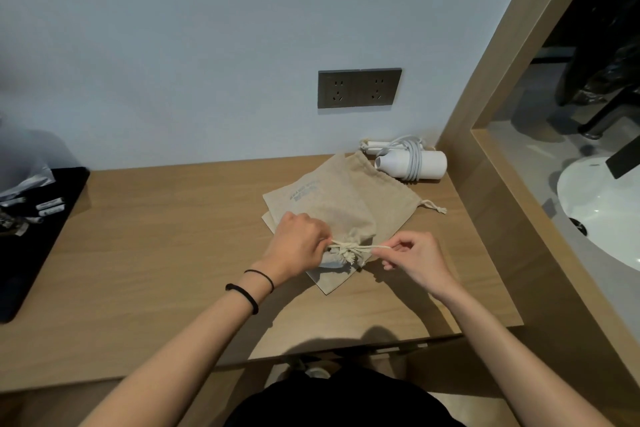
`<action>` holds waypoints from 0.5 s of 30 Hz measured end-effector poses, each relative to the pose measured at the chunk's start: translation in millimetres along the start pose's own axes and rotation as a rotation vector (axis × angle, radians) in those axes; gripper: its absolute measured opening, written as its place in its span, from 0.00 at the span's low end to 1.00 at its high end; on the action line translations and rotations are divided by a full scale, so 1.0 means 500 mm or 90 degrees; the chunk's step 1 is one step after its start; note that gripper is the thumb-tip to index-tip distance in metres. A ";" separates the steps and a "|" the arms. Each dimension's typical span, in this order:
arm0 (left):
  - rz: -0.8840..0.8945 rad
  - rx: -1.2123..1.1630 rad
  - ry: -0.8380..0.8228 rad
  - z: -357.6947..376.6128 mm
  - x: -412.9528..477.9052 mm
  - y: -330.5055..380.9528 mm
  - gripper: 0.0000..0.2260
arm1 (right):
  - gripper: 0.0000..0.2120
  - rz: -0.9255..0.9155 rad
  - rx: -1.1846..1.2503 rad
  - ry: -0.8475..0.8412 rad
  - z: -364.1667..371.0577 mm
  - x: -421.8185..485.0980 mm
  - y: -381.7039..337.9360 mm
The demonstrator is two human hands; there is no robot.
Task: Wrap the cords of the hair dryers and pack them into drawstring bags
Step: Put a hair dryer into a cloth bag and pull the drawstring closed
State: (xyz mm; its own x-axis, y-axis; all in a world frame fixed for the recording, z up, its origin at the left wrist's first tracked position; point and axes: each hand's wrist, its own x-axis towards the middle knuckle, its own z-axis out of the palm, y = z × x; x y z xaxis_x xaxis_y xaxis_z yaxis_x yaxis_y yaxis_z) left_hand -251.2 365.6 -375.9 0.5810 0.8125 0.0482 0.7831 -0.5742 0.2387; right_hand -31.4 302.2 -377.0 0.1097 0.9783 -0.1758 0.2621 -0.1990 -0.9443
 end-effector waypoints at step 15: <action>-0.226 -0.688 0.063 0.015 -0.024 0.038 0.01 | 0.12 0.232 0.314 -0.073 0.011 -0.013 0.001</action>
State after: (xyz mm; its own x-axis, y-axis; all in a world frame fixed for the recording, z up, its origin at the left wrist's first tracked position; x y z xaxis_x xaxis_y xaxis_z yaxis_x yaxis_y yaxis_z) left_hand -241.7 344.5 -379.1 0.3070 0.9436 -0.1242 0.2714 0.0383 0.9617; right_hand -37.5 296.2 -377.7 -0.0014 0.8578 -0.5141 -0.2489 -0.4982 -0.8306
